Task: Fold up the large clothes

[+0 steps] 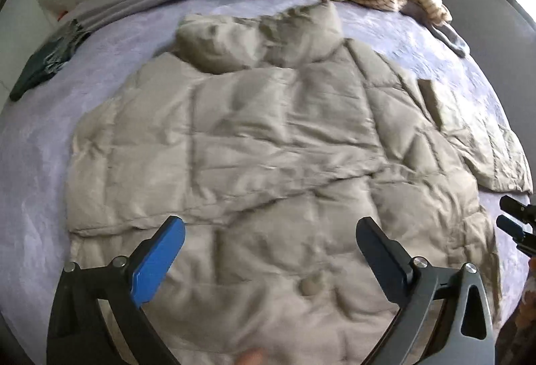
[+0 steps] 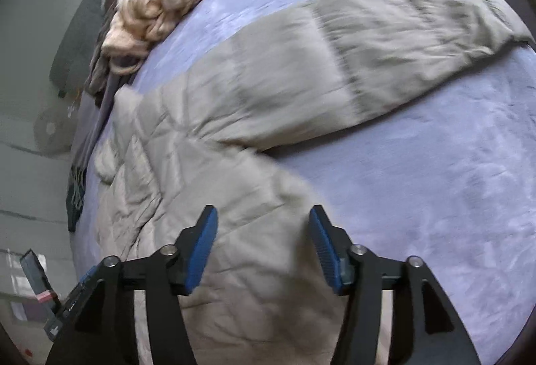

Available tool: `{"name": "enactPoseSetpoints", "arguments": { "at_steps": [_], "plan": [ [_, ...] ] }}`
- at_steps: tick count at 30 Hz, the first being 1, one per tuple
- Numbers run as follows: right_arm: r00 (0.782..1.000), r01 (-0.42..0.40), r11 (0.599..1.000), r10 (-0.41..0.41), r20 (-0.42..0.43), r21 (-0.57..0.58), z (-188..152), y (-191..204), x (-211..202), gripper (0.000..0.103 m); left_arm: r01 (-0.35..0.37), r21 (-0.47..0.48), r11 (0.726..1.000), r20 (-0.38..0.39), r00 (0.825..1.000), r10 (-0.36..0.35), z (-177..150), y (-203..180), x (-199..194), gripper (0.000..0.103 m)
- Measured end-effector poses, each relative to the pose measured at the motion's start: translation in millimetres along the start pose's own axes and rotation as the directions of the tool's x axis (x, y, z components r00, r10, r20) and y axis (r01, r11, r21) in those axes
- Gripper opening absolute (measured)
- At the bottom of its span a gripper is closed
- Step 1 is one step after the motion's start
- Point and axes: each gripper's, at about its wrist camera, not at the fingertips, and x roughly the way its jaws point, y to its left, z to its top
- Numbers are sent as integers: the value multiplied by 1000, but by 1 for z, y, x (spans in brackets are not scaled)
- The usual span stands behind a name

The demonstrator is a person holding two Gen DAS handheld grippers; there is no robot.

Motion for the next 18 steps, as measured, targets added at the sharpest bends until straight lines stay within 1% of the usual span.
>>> {"name": "enactPoseSetpoints", "arguments": {
  "at_steps": [1,2,4,6,7,9,12,13,15,18],
  "plan": [
    [1000,0,1000,0,5,14,3,-7,-2,68,6,12,1000,-8,1000,-6,1,-10,2,102],
    [1000,-1,999,0,14,34,8,-17,-6,77,8,17,1000,-12,1000,-8,1,-17,4,102],
    [999,-15,996,11,47,84,18,-40,-15,88,15,25,1000,-29,999,-15,1,-33,8,102],
    [996,-28,992,18,84,127,26,-59,-25,97,48,37,998,-54,997,-46,-1,-45,12,102],
    [995,-38,989,24,101,140,30,-66,-28,103,50,43,998,-54,997,-48,-1,-54,12,102],
    [989,-59,983,33,147,176,39,-86,-36,103,58,62,996,-56,997,-54,-4,-66,11,102],
    [982,-95,963,49,184,251,50,-112,-41,103,76,71,995,-66,995,-71,-3,-82,11,102],
    [983,-122,963,83,163,242,54,-119,-40,103,80,73,994,-69,995,-75,-3,-86,11,102],
    [984,-152,942,118,130,300,63,-135,-34,103,87,80,993,-71,994,-82,-2,-97,10,102],
    [975,-203,912,156,157,357,74,-152,-29,103,94,84,992,-68,994,-89,2,-108,8,102]
  ]
}}
